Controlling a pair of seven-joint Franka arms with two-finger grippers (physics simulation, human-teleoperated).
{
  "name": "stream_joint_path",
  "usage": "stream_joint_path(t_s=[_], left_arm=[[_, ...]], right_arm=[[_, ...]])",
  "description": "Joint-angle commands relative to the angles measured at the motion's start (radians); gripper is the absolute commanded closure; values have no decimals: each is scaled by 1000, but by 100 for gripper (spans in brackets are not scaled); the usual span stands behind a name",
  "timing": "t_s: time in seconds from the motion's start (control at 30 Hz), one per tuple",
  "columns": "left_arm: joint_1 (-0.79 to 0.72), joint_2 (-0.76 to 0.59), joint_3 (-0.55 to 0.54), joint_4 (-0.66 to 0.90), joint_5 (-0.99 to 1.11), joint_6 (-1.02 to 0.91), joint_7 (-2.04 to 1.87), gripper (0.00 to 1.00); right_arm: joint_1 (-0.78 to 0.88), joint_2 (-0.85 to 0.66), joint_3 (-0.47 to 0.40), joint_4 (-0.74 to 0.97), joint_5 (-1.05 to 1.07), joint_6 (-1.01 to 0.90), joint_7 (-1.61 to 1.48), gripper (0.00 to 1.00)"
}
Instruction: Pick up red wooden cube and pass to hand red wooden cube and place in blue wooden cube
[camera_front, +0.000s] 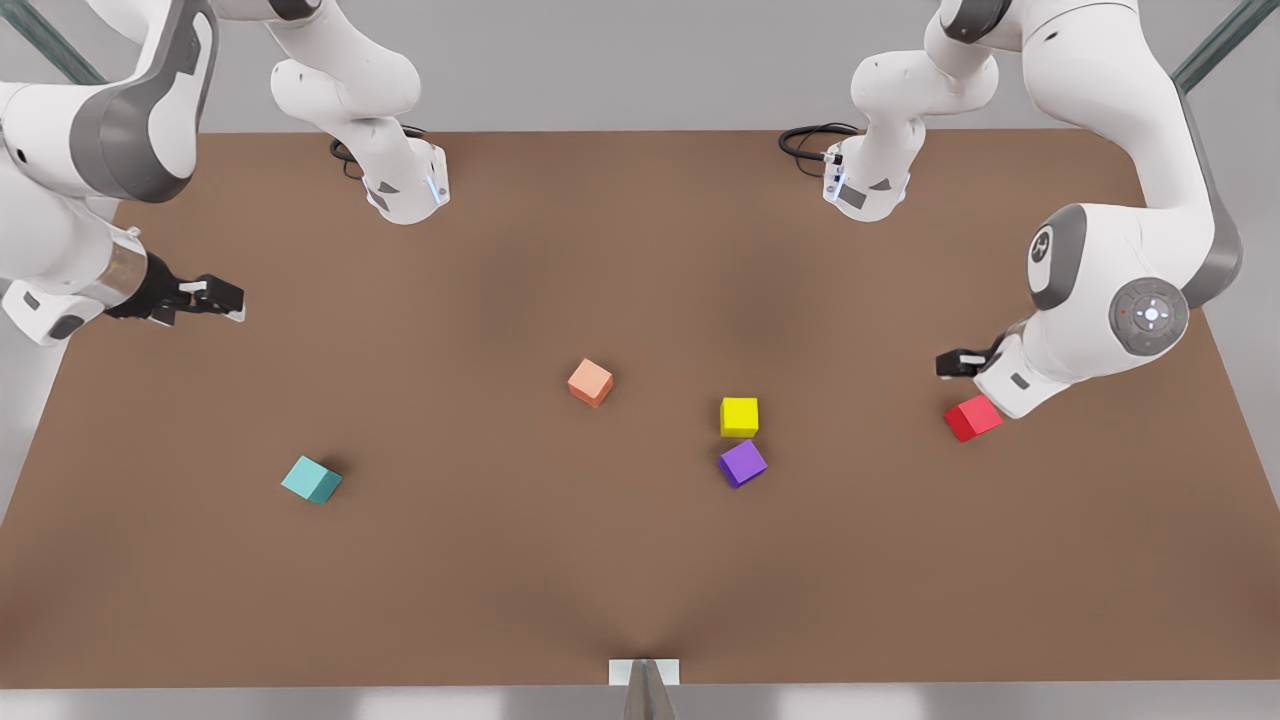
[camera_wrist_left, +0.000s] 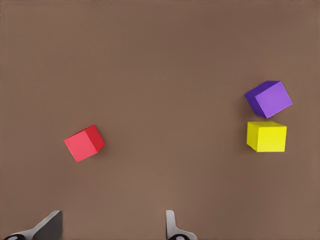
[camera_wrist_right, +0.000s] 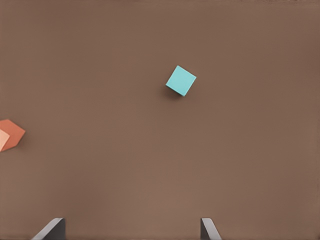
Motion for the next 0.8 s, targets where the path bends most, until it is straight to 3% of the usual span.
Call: stream_joint_path(t_s=[0.0, 0.07, 0.17, 0.27, 0.53, 0.77], left_arm=[[0, -1, 0, -1, 0, 41, -28, 0], [3, 21, 34, -26, 0, 74, -28, 0], [15, 99, 179, -184, -69, 365, -28, 0], [29, 128, 221, -323, -114, 560, -28, 0], [70, 193, 268, -454, -134, 772, -28, 0], [83, 228, 268, -488, -178, 772, -74, 0]], right_arm=[[-2, 0, 1, 1, -3, 4, -95, 0], [-4, 0, -1, 1, -1, 4, -94, 0], [-2, 0, -1, 1, -3, 4, -95, 0], [-2, 1, 1, -4, -3, 2, -94, 0], [5, 3, 7, -10, -20, -5, -91, 0], [7, 4, 7, -12, -21, -18, -94, 0]])
